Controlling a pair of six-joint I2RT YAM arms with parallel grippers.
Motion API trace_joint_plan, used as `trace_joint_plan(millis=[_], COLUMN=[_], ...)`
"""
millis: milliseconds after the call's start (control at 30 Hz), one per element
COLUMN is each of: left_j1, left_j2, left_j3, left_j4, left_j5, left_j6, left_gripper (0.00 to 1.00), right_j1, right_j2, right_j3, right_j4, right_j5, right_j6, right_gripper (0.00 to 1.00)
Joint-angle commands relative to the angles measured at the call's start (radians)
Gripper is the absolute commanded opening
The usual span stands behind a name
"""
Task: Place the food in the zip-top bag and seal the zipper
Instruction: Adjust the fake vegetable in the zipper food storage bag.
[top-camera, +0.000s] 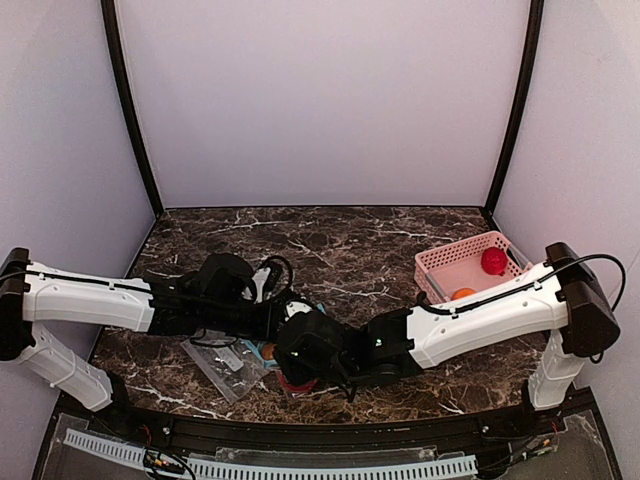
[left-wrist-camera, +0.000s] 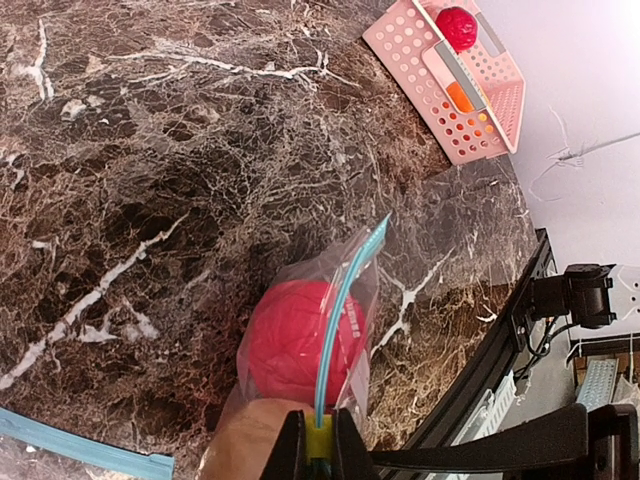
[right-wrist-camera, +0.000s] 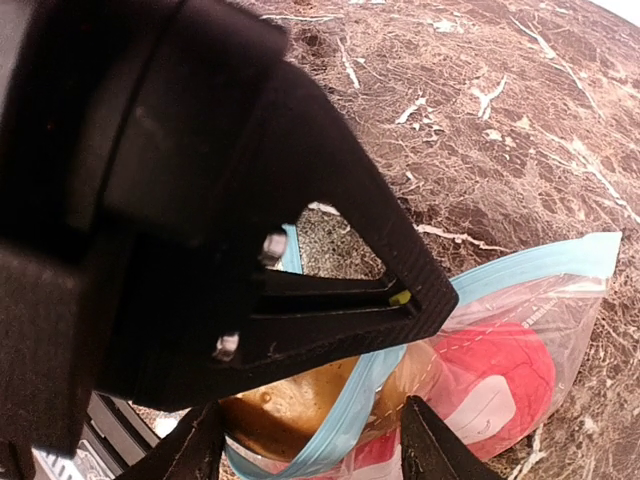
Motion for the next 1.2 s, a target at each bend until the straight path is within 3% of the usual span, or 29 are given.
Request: trace_joint_plan(millis=[0,100,267,367,933,1167], left_j1=[-0.012,-0.013,-0.013,-0.012,-0.012,-0.013], left_j2=[-0.001,0.001,0.003,0.002,-0.016,-0.029], left_j3=[-0.015,-0.012,-0.008,-0.009,-0.053,-0.091], left_j4=[0.015,0.014,0.025,0.039,0.097,0.115], left_j5=[0.056,0.057,0.049,0.048,0.028,0.019], left_j6=[-0.012,-0.014,-0.024,-0.035,-0.086,-0.106], left_gripper=[0.01,0.01,0.01,0.01,0.01,0.01], right_j1=[-0.023,-0.028,-0.028,-0.029,-0.017,-0.043], right_j2=[0.047,0.052,0.040,0.057,0.194,0.191], right_j3=[-0.012,-0.003,-0.003,0.010,0.223,0.207], right_j4=[-0.112,-0.119,-0.054,-0.062,-0.351,-0.486], right_j5=[0.035,0.030,-0.018,-0.011,0.138,0.220], right_j6=[0.034,0.026,-0.053,-0.046,0.048,0.160], right_gripper=[0.56,0.58,0.84,0.91,0.99,0.99])
